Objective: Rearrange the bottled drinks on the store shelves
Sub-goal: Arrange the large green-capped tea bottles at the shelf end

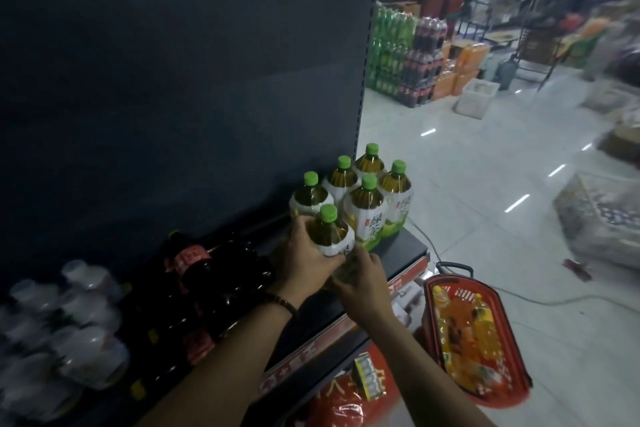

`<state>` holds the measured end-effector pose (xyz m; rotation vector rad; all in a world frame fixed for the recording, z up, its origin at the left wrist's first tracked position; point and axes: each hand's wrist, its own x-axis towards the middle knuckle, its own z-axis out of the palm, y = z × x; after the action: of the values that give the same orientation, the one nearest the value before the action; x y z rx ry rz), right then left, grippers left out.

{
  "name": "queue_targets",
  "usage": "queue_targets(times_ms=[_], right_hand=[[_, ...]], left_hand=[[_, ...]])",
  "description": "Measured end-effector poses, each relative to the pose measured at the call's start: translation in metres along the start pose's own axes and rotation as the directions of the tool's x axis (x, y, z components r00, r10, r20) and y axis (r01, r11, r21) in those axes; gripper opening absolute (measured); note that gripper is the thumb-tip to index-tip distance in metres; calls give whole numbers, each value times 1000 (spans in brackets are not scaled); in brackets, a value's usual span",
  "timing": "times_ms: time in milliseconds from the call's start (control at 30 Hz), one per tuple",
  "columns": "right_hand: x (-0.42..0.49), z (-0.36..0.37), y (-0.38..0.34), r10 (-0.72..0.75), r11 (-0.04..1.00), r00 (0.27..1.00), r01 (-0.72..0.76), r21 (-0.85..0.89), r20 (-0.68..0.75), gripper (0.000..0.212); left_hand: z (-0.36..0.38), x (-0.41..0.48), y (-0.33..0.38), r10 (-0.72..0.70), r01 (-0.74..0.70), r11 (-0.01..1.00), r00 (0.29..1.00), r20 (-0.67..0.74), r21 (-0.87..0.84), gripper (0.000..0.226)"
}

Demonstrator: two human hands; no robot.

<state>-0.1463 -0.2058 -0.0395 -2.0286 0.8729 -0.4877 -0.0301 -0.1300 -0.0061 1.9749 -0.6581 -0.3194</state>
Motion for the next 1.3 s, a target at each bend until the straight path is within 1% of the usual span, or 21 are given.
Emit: queue_targets(times_ms=[100, 200, 233, 267, 333, 367, 400, 433, 533, 600, 767, 1000, 1167, 1267, 1300], right_hand=[[13, -6, 15, -29, 999, 997, 27, 26, 76, 55], [22, -12, 26, -12, 995, 996, 3, 100, 89, 54], [24, -14, 29, 6, 992, 998, -13, 128, 59, 58], [28, -15, 32, 27, 990, 1000, -26, 140, -5, 62], [34, -18, 37, 36, 992, 993, -23, 123, -109, 71], [36, -20, 37, 25, 993, 992, -11, 115, -124, 77], [38, -21, 36, 18, 993, 993, -5, 118, -113, 84], [40, -24, 35, 18, 992, 996, -6, 130, -89, 90], [48, -23, 36, 4, 985, 998, 8, 170, -67, 101], [52, -23, 38, 11, 980, 998, 1, 197, -61, 105], [53, -26, 37, -2, 972, 999, 12, 235, -44, 105], [52, -18, 48, 23, 978, 1000, -19, 207, -18, 111], [52, -16, 49, 25, 980, 1000, -22, 195, -13, 100], [48, -19, 50, 9, 986, 1000, -9, 165, 0, 84], [45, -21, 49, 2, 987, 1000, -3, 160, 7, 77]], left_hand=[[7, 9, -4, -7, 7, 1000, 1000, -24, 27, 83], [15, 10, -10, -33, 38, 999, 994, -107, 39, 95], [18, 9, -10, -47, 52, 998, 990, -135, 28, 101], [20, 9, -11, -61, 64, 998, 986, -157, 14, 109], [24, 11, -13, -110, 108, 994, 986, -125, -27, 136], [25, 14, -14, -129, 125, 991, 988, -88, -49, 150], [27, 20, -17, -143, 140, 988, 988, -53, -62, 160], [28, 24, -20, -145, 143, 987, 989, -29, -71, 163], [31, 33, -32, -100, 103, 988, 995, 28, -115, 151], [31, 34, -31, -65, 69, 988, 997, 29, -136, 143], [33, 33, -30, -43, 46, 988, 999, 22, -147, 123], [37, 32, -29, -49, 51, 988, 999, 19, -144, 123], [34, 28, -22, -62, 65, 990, 998, 25, -122, 122], [28, 17, -8, -78, 78, 994, 997, 2, -83, 122], [25, 9, -1, -80, 79, 995, 997, -13, -55, 117]])
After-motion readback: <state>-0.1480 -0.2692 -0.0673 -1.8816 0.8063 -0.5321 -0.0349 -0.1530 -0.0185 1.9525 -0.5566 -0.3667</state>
